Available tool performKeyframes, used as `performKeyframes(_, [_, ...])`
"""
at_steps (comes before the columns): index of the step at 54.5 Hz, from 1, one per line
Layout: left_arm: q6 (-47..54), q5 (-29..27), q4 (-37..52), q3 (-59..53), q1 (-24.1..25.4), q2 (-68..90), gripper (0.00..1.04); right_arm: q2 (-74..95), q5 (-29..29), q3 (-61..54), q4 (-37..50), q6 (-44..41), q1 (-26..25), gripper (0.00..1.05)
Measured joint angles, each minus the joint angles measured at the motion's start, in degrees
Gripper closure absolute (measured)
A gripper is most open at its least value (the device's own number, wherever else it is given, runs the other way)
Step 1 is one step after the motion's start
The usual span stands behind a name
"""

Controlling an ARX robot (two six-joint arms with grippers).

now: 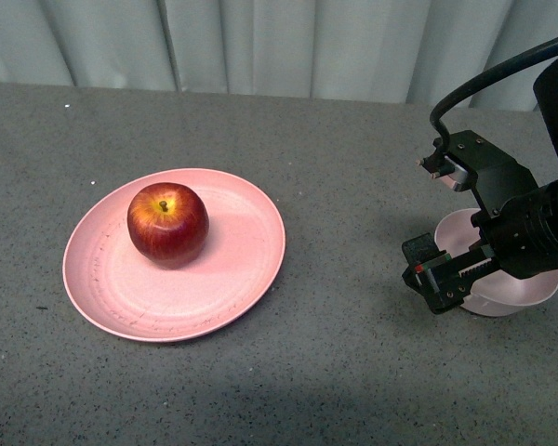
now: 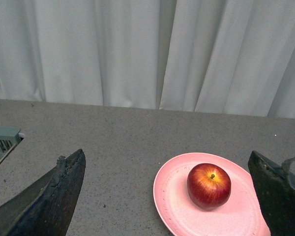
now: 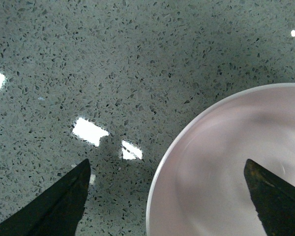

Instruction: Move apple from plate to bowl

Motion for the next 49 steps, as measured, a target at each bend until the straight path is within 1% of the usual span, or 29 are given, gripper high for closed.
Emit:
performKeyframes(1, [0.00,0.00,0.00,0.00,0.00,0.00,0.07,0.04,0.02,0.07,-0.11,0.00,0.00,0.17])
performKeyframes(5, [0.00,0.00,0.00,0.00,0.00,0.00,0.07,0.20,0.22,0.26,-0.63,0.00,0.02,0.31])
performKeyframes(9, [0.00,0.00,0.00,0.00,0.00,0.00,0.07,0.20,0.39,0.35,-1.05,0.00,0.00,0.42])
performKeyframes(11, [0.00,0.02,0.00,0.00,0.00,0.00,0.07,0.20,0.42,0.35,-1.18,0.00,0.00,0.45])
performKeyframes(16, [0.00,0.00,0.00,0.00,0.00,0.00,0.07,0.20,0.42,0.35,-1.70,0.00,0.00,0.59])
performKeyframes(23, [0.00,0.00,0.00,0.00,0.00,0.00,0.07,0.17,0.39,0.35,-2.23,0.09,-0.02,0.75])
performKeyframes(28, [0.00,0.02,0.00,0.00,0.00,0.00,0.07,0.17,0.35,0.35,-3.17,0.52,-0.17,0.95])
performKeyframes(31, [0.00,0.00,0.00,0.00,0.00,0.00,0.07,-0.26,0.74,0.35,-3.48,0.50,-0.22,1.02])
performKeyframes(32, [0.00,0.02,0.00,0.00,0.00,0.00,0.07,-0.59,0.87,0.35,-3.56,0.39,-0.26,1.04])
performKeyframes(41, [0.00,0.00,0.00,0.00,0.00,0.00,0.07,-2.64,0.66,0.35,-4.66,0.42,-0.70,1.04])
performKeyframes(49, [0.00,0.00,0.00,0.00,0.00,0.00,0.07,-8.09,-3.23,0.09,-6.12,1.05,0.28,1.04])
